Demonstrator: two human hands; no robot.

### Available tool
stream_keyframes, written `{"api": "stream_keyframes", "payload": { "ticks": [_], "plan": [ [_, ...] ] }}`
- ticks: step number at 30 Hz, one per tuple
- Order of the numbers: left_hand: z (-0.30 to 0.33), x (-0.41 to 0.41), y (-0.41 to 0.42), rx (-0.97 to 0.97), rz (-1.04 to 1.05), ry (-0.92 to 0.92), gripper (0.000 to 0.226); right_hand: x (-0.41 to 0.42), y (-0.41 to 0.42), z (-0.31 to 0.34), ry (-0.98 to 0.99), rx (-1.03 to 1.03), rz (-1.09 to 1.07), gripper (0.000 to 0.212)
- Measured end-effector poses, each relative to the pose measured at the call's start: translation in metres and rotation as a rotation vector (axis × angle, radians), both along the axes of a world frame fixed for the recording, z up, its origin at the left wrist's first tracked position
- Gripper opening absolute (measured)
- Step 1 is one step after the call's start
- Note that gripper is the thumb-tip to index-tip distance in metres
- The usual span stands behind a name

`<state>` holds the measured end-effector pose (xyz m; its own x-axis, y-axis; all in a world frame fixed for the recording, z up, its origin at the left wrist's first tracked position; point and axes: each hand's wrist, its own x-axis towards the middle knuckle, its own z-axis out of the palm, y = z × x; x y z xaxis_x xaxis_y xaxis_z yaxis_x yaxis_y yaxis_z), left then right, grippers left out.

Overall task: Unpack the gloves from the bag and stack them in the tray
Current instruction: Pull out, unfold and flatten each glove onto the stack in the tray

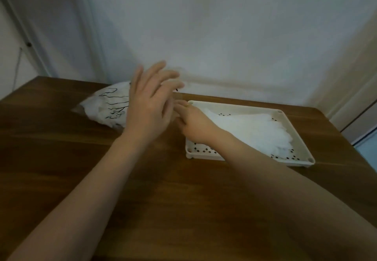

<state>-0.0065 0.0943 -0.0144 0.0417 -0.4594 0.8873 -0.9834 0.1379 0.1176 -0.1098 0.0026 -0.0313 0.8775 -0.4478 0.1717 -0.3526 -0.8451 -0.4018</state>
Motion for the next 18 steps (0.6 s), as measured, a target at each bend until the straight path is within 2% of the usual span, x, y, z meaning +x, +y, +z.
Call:
{"api": "stream_keyframes", "payload": {
  "ticks": [2,4,5,7,10,13,16,18],
  "plan": [
    [-0.010,0.022,0.009,0.155,0.218,0.236,0.057,0.030,0.005,-0.006,0.012,0.093,-0.029,0.048],
    [-0.021,0.042,0.011,0.362,0.288,0.604,0.078,0.054,0.009,-0.012,0.034,0.219,-0.076,0.046],
    [-0.026,0.052,0.012,0.424,0.274,0.729,0.080,0.066,0.011,-0.016,0.055,0.254,-0.086,0.045],
    [-0.034,0.061,0.011,0.494,0.229,0.860,0.072,0.081,0.011,-0.025,0.139,0.243,-0.091,0.046],
    [-0.048,0.063,0.010,0.530,0.185,0.917,0.051,0.094,0.012,-0.038,0.168,0.202,-0.118,0.041],
    [-0.057,0.067,0.005,0.565,0.179,0.767,0.062,0.097,0.014,-0.043,0.126,0.180,-0.172,0.025],
    [-0.059,0.068,0.003,0.494,0.105,0.817,0.065,0.093,0.016,-0.039,0.060,0.148,-0.200,0.016],
    [-0.059,0.067,0.004,0.470,0.097,0.831,0.063,0.084,0.014,-0.030,-0.072,0.250,-0.148,0.013]
  ]
}}
